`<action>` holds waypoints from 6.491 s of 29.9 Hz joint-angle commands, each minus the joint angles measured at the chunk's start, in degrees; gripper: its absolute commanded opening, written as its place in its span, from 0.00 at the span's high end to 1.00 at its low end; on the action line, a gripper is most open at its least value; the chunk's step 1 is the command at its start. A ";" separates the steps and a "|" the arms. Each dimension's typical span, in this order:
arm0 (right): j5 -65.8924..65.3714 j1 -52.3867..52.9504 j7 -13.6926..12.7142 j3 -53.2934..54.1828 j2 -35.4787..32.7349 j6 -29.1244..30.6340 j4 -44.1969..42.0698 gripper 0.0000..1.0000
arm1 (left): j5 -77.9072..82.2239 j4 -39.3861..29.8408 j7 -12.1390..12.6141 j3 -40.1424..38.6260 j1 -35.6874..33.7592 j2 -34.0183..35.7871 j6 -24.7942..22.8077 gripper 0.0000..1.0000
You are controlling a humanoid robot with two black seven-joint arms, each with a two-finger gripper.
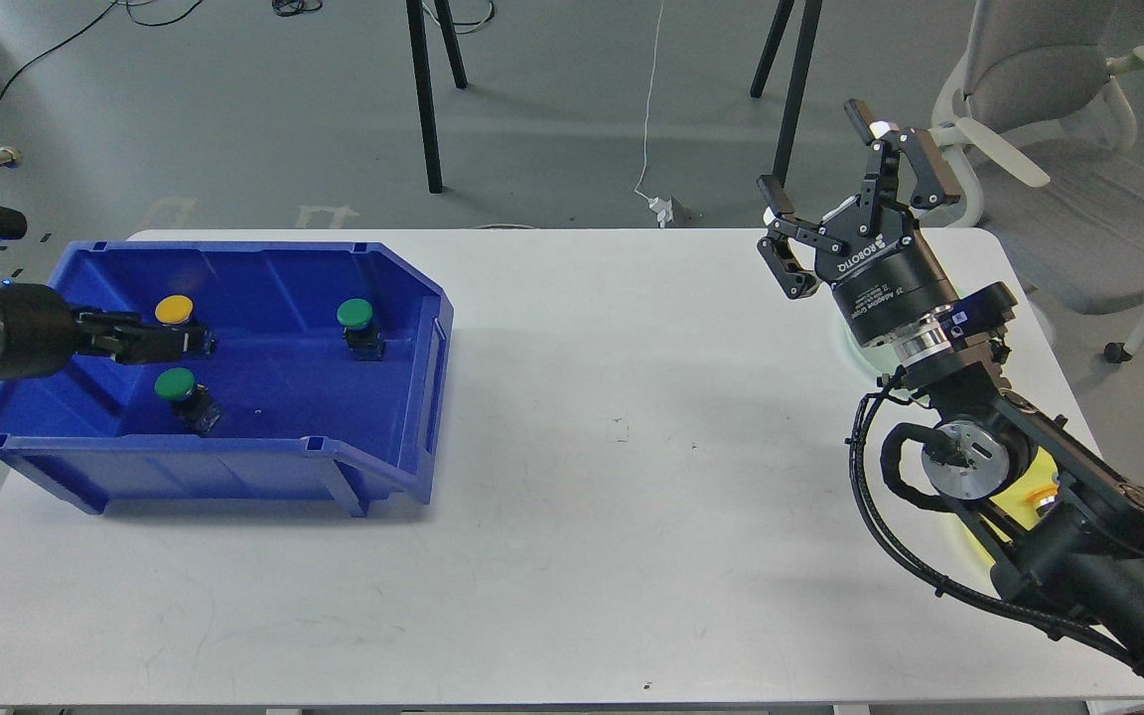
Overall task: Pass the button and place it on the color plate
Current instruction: 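Reach the left gripper into the bin and grasp the green button, then lift the green button and carry it toward the right gripper, then grasp the green button with the right gripper and release the left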
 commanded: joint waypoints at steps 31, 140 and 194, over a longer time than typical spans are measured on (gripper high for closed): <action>0.00 -1.63 0.00 0.28 -0.61 0.19 0.41 0.05 | 0.04 8.39 0.01 5.85 0.55 -6.20 0.01 0.35; -14.15 -3.83 0.00 -5.34 -5.80 1.07 15.27 0.21 | -62.71 -18.86 0.01 -4.17 -1.20 -27.73 0.01 0.87; -14.33 -0.75 0.00 -8.33 -5.88 0.81 14.48 0.88 | -63.06 -18.68 0.01 -4.17 -1.20 -27.73 0.01 0.72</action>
